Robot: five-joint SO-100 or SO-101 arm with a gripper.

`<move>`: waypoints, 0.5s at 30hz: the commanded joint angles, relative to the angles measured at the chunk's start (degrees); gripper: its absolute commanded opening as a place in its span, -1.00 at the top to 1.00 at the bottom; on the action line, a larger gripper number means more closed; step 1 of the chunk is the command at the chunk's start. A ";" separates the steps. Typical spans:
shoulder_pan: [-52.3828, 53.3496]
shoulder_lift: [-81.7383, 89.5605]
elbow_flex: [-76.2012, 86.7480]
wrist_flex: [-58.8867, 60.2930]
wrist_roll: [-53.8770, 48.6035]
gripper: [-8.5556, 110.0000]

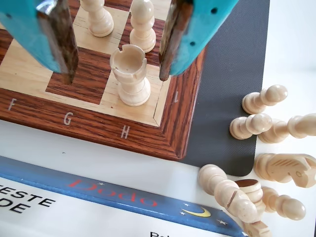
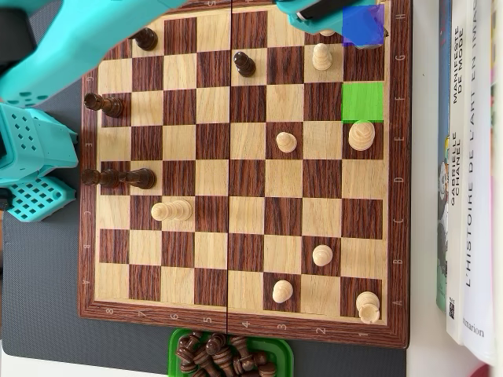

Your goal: Play chess

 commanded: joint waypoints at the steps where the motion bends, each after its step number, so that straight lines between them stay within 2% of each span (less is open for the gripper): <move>1: 0.88 0.97 -3.08 -0.70 0.26 0.47; 15: 1.05 -1.85 -5.27 -0.70 0.26 0.47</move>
